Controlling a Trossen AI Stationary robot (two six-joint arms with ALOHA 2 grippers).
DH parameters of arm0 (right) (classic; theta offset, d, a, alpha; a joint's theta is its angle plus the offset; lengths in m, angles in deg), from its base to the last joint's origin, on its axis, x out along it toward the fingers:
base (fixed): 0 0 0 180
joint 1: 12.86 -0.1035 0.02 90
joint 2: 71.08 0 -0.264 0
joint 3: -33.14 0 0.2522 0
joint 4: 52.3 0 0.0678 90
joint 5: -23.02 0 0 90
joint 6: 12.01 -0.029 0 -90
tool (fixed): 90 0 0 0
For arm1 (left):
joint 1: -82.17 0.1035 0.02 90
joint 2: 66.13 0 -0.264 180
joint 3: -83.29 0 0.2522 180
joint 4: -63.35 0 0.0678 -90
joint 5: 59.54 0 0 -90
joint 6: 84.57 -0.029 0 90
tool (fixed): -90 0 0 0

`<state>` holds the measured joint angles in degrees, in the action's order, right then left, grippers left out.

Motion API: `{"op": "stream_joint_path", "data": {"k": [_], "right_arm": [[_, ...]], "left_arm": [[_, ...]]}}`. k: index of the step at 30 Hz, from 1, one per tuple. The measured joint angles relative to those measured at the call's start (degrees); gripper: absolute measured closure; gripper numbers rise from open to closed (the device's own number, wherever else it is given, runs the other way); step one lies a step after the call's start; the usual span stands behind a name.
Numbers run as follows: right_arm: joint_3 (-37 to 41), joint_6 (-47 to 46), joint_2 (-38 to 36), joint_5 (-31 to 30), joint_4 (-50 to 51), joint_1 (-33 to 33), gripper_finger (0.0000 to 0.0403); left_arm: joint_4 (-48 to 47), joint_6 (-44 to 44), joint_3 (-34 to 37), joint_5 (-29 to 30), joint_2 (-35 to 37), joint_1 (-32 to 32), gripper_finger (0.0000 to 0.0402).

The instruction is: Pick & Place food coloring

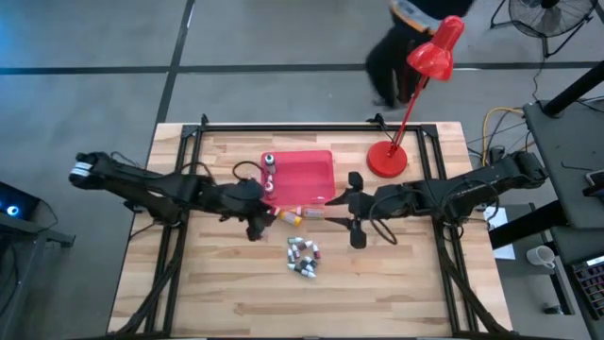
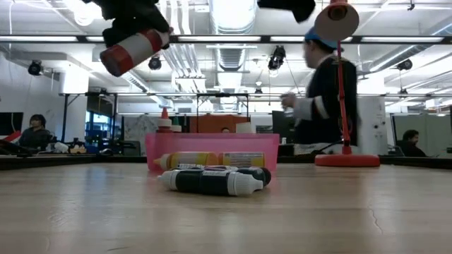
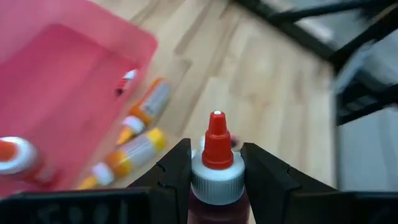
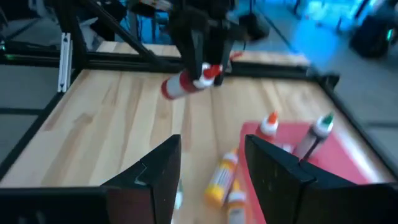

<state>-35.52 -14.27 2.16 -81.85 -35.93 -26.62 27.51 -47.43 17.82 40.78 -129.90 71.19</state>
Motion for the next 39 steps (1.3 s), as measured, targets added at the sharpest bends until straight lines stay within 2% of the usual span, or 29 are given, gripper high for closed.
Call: {"op": "stream_joint_path", "data": {"k": [5, 8, 10, 14, 21, 24, 29, 39], "right_arm": [[-3.8, 6.3, 1.2, 2.2, 0.0, 0.0, 0.0234], [-6.3, 7.0, 4.2, 5.4, 1.3, 0.1, 0.0234], [-8.7, 7.2, 6.5, 6.5, 5.0, 0.1, 0.0234], [-15.1, 11.0, 11.2, 7.5, 15.2, 0.1, 0.0234], [-27.2, 18.5, 18.0, 9.9, 27.3, 0.9, 0.0247], [-30.9, 20.0, 21.1, 12.7, 28.5, 1.5, 0.0256], [-33.8, 22.6, 24.6, 13.6, 29.1, 1.4, 0.0261], [-34.4, 25.7, 25.0, 15.2, 28.9, 1.4, 0.0238]], "left_arm": [[18.8, 0.7, 10.1, -3.3, 4.6, 0.0, 0.0304], [30.2, 0.2, 14.3, -4.4, 4.8, 0.0, 0.0304], [34.1, -1.1, 15.6, -5.0, 3.9, 0.0, 0.0304], [34.5, -4.2, 15.4, -6.2, 1.6, -0.1, 0.0304], [34.5, -7.5, 12.8, -14.9, -4.1, -0.4, 0.0305], [34.2, -9.7, 11.5, -16.6, -6.3, -0.6, 0.0305], [34.3, -13.1, 8.7, -19.3, -9.7, -0.6, 0.0305], [35.4, -16.7, 6.6, -21.9, -11.9, -0.5, 0.0305]]}}
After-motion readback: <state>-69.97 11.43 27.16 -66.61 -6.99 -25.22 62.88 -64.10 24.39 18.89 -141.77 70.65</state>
